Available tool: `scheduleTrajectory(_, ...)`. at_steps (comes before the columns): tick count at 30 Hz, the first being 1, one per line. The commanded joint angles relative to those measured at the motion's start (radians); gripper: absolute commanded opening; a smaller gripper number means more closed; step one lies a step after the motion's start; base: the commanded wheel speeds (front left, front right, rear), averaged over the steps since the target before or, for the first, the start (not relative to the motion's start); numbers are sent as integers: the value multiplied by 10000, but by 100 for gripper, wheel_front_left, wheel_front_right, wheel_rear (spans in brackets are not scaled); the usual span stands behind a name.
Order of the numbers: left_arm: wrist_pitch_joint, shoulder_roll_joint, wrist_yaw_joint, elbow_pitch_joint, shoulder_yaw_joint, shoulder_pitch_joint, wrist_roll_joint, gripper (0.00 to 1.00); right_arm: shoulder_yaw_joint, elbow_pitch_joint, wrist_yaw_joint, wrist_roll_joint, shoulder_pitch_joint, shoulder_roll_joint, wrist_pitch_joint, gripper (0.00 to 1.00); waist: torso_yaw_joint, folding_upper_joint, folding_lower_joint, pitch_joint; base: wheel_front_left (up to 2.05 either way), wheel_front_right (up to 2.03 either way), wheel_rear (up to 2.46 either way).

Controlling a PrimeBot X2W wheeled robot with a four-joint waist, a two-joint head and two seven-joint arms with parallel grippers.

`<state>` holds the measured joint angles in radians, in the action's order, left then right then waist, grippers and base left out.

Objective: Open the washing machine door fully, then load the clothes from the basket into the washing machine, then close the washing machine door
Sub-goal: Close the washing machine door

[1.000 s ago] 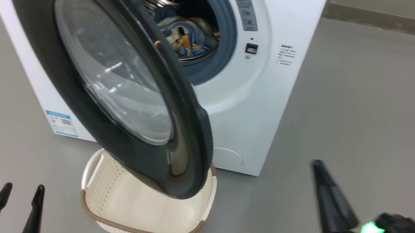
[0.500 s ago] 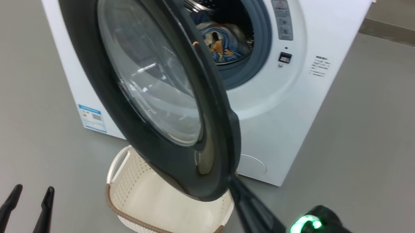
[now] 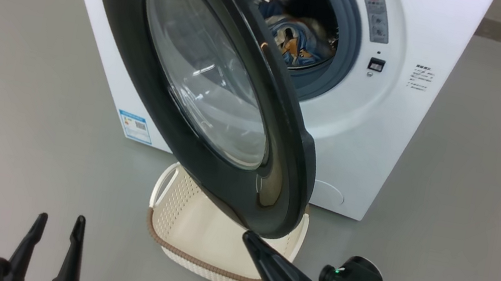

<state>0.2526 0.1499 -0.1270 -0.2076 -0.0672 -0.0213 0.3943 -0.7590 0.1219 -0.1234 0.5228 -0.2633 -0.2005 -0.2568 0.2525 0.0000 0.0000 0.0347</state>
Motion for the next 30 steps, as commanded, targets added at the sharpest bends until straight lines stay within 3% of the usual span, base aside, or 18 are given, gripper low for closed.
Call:
scheduleTrajectory(1, 91, 69, -37, 197, 297, 461, 17, 100, -190, -88, -73, 170, -331, 96, -49, 0, 101, 0, 0, 153, 0, 0, 0)
scheduleTrajectory(6, 91, -67, -37, 150, 217, 634, -2, 100, -363, 519, -73, 211, -658, 153, -49, 0, 137, 0, 0, 377, 0, 0, 0)
scheduleTrajectory(15, 91, -214, -37, 131, 148, 943, -24, 100, 265, 1155, -73, 98, -1126, 331, -49, 0, 129, 0, 0, 812, 0, 0, 0)
scheduleTrajectory(30, 91, -389, -37, 169, -75, 1285, -46, 100, 1257, 1235, -73, -208, -1604, 420, -49, 0, 187, 0, 0, 1312, 0, 0, 0)
